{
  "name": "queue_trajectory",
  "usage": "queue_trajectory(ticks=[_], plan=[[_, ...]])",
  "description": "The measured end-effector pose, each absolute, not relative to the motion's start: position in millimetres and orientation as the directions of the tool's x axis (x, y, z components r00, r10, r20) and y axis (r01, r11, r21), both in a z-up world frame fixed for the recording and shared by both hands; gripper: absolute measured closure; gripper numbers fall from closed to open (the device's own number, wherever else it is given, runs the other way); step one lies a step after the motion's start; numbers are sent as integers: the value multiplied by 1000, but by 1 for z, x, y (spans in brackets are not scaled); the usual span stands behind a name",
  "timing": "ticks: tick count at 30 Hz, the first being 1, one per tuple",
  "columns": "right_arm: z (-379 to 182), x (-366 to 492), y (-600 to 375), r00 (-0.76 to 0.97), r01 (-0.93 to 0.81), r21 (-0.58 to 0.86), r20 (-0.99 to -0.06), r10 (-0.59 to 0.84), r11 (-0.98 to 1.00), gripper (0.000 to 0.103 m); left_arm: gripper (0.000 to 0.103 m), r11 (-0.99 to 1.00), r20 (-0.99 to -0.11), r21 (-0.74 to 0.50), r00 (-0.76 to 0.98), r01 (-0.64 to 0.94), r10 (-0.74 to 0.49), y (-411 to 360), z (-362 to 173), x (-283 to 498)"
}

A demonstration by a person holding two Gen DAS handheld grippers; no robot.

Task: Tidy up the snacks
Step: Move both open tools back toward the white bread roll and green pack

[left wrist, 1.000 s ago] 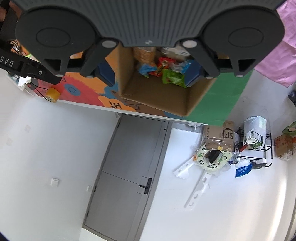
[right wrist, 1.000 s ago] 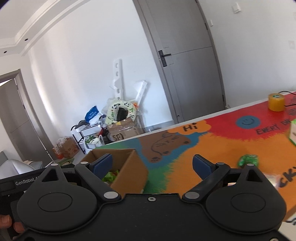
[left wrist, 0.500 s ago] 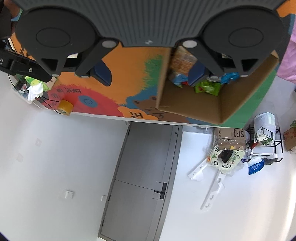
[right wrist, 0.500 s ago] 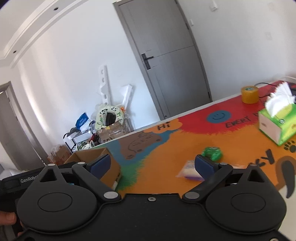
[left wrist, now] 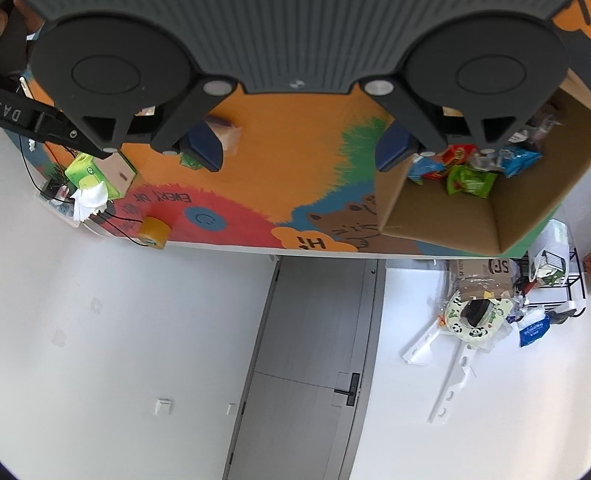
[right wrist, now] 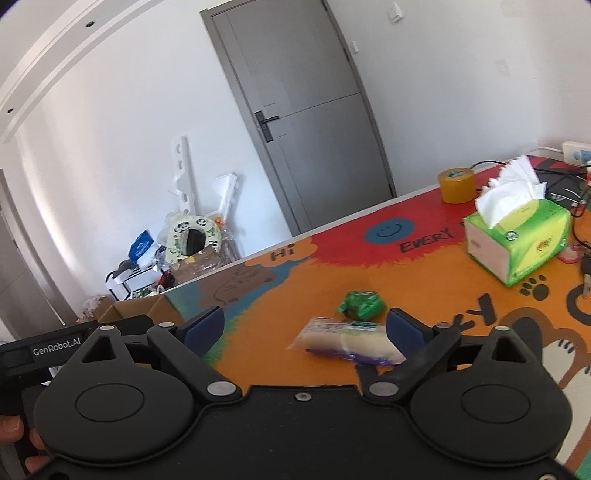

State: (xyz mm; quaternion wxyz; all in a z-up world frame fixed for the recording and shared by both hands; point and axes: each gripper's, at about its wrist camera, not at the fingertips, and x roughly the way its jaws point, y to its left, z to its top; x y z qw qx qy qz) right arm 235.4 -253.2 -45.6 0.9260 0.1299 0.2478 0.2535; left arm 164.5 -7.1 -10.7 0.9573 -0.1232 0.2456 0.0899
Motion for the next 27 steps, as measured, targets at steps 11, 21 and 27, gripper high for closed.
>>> queue_trajectory(ticks=[11, 21, 27], plan=[[-70, 258, -282, 743, -339, 410, -435, 509, 847, 54, 15, 959, -533, -177, 841, -222, 96, -31, -29, 191], [-97, 289, -286, 734, -281, 419, -486, 474, 863, 72, 14, 955, -581, -175, 808, -239, 96, -29, -51, 215], [-108, 310, -289, 745, -231, 389, -519, 419, 892, 79, 15, 950, -612, -171, 784, -262, 106, -23, -64, 227]])
